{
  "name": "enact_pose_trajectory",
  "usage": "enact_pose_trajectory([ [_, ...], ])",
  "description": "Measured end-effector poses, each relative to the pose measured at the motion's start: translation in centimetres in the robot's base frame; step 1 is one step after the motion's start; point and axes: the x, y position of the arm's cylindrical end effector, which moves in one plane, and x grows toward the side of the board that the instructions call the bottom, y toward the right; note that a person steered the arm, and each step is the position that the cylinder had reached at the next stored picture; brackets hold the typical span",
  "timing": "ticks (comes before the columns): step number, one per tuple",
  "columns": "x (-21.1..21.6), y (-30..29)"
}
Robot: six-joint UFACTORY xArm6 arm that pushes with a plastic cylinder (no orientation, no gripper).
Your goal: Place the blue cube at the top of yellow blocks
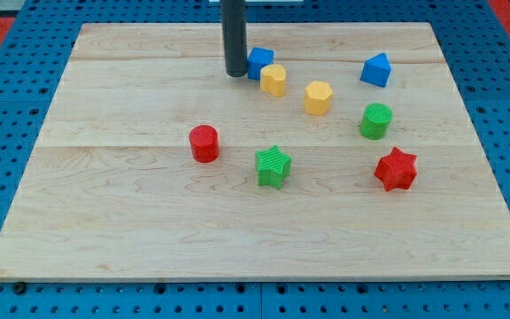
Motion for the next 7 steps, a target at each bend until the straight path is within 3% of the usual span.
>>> enact_pose_trajectory([
  [3, -0.1, 6.1],
  [4, 0.4, 3.5],
  [7, -5.8, 6.3],
])
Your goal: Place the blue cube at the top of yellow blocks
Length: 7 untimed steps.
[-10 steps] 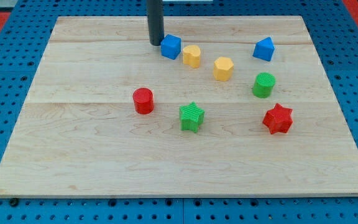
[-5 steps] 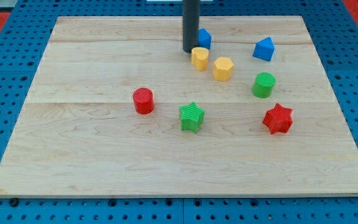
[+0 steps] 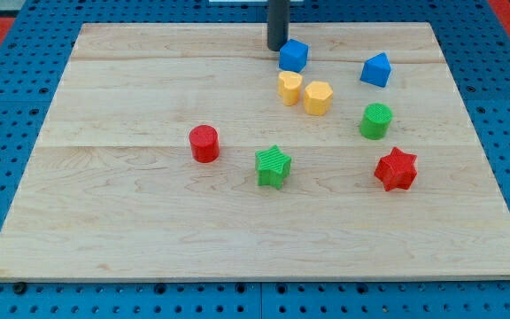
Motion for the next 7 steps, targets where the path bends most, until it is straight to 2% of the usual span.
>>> enact_pose_trajectory([
  [2, 1.4, 4.6],
  [3, 0.9, 3.8],
  [4, 1.6, 0.1],
  [5, 5.0, -1.6],
  [7, 8.0, -2.3],
])
